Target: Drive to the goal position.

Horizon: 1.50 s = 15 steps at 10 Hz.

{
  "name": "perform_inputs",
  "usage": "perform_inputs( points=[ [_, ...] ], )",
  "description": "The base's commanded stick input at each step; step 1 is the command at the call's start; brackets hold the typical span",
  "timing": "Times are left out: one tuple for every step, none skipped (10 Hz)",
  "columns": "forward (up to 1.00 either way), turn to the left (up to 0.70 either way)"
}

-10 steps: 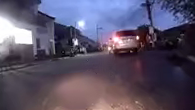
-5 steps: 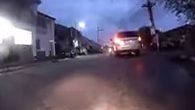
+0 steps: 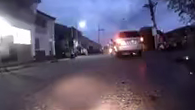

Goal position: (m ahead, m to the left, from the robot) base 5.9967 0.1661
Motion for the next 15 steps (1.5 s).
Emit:
perform_inputs(
  points=[
    [0.5,-0.17],
    [0.5,-0.32],
    [0.5,-0.5],
    [0.5,-0.5],
    [0.5,-0.45],
    [0.5,-0.39],
    [0.5,-0.32],
    [0.5,-0.06],
    [0.5,0.0],
    [0.5,0.0],
    [0.5,0.0],
    [0.5,0.0],
    [0.5,0.0],
    [0.5,0.0],
    [0.5,0.0]
  ],
)
